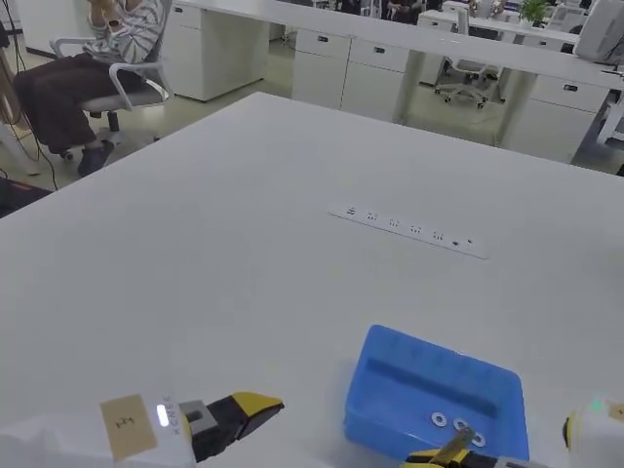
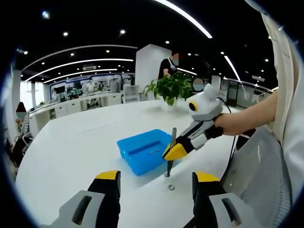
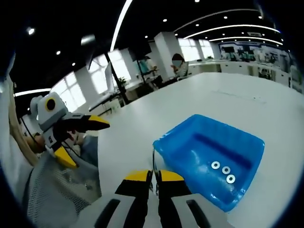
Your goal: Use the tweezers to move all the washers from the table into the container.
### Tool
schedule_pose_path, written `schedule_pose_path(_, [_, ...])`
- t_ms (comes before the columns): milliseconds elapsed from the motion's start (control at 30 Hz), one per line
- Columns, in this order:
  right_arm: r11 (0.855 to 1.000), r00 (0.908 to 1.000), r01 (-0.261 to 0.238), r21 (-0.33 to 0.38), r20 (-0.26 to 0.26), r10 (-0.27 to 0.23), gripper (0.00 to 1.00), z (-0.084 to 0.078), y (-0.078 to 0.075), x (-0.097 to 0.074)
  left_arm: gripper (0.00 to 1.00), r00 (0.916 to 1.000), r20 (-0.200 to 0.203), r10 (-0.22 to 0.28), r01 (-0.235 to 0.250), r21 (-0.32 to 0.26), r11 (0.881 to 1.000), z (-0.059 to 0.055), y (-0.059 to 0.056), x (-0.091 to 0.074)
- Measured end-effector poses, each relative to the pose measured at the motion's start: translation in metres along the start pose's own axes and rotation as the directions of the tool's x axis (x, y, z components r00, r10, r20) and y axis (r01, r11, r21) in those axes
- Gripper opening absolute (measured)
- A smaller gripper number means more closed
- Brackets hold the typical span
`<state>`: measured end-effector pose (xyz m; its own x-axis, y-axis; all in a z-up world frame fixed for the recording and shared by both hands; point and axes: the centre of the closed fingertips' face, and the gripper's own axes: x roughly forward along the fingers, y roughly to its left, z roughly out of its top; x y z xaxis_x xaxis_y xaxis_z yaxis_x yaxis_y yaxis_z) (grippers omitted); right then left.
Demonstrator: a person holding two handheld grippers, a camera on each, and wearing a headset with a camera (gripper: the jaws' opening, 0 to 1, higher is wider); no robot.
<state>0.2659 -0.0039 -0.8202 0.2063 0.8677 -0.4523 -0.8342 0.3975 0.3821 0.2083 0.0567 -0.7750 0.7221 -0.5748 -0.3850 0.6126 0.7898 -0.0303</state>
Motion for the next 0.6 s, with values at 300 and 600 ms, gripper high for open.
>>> schedule_pose_path(300, [0.992,0.9961,-0.047,0.117,0.080,0.038,0.03,0.018,0.002,-0.016,0.60,1.0000,-0.002,-0.003,0.003,0.002,1.000,-0.001,0.001,0.000])
schedule_pose_path(600, [0.992,0.9902,-0.095,0.087,0.110,0.085,0.03,0.032,0.009,-0.022,0.60,1.0000,-0.005,-0.006,0.006,0.005,1.000,-0.002,0.000,0.000])
